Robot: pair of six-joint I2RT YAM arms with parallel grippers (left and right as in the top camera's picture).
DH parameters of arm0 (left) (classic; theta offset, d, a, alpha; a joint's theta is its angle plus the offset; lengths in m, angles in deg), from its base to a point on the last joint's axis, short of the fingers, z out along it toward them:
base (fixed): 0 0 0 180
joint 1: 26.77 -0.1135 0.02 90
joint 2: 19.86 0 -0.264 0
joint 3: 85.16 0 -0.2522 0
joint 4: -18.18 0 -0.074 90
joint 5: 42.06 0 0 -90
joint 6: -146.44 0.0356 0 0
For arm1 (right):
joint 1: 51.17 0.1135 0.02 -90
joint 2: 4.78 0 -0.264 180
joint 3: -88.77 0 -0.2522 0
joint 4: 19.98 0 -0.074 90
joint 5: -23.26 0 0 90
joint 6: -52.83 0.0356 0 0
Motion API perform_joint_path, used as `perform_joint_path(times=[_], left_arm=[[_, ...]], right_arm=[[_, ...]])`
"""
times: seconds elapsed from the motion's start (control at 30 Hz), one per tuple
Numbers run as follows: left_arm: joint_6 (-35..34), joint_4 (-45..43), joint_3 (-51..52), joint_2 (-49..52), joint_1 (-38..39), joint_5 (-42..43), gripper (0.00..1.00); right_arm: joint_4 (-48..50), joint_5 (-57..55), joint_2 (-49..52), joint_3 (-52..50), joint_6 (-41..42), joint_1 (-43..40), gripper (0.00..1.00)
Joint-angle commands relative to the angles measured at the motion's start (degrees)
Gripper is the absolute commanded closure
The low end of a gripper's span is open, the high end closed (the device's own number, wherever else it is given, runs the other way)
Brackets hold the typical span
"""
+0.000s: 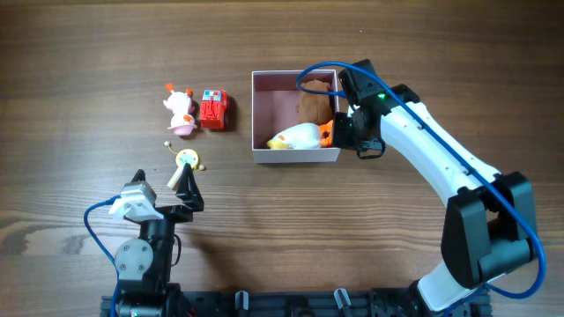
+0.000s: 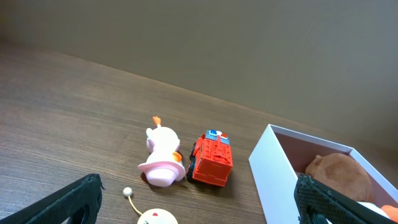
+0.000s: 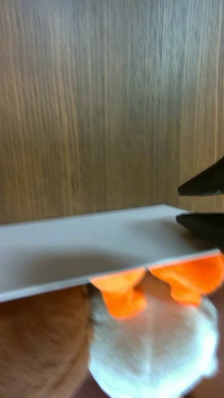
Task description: Pack container
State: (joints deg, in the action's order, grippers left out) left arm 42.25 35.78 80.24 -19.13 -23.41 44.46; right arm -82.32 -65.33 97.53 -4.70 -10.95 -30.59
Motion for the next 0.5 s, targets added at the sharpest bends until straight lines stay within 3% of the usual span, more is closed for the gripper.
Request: perform_joint_path(times=[0.0, 0.1, 0.13, 0.33, 0.47], left_arm=[[0.9, -0.2, 0.5, -0.5, -0.4, 0.7, 0.0], [0.9, -0.2, 0.5, -0.5, -0.4, 0.7, 0.0], [0.9, -0.2, 0.5, -0.5, -0.4, 0.7, 0.0], [0.9, -0.2, 0.5, -0.5, -0.4, 0.7, 0.0], [0.9, -0.2, 0.5, -0.5, -0.4, 0.7, 0.0]], right_arm=[[1.3, -10.5, -0.5, -0.2, -0.8, 0.0, 0.5], [2.8, -20.1, -0.5, -0.2, -1.2, -0.2, 0.22], [3.6, -21.7, -0.5, -0.2, -2.3, -0.5, 0.17], [6.0, -20.5, -0.5, -0.2, -5.7, -6.8, 0.11], [8.2, -11.4, -0.5, -0.2, -11.7, -12.0, 0.05]])
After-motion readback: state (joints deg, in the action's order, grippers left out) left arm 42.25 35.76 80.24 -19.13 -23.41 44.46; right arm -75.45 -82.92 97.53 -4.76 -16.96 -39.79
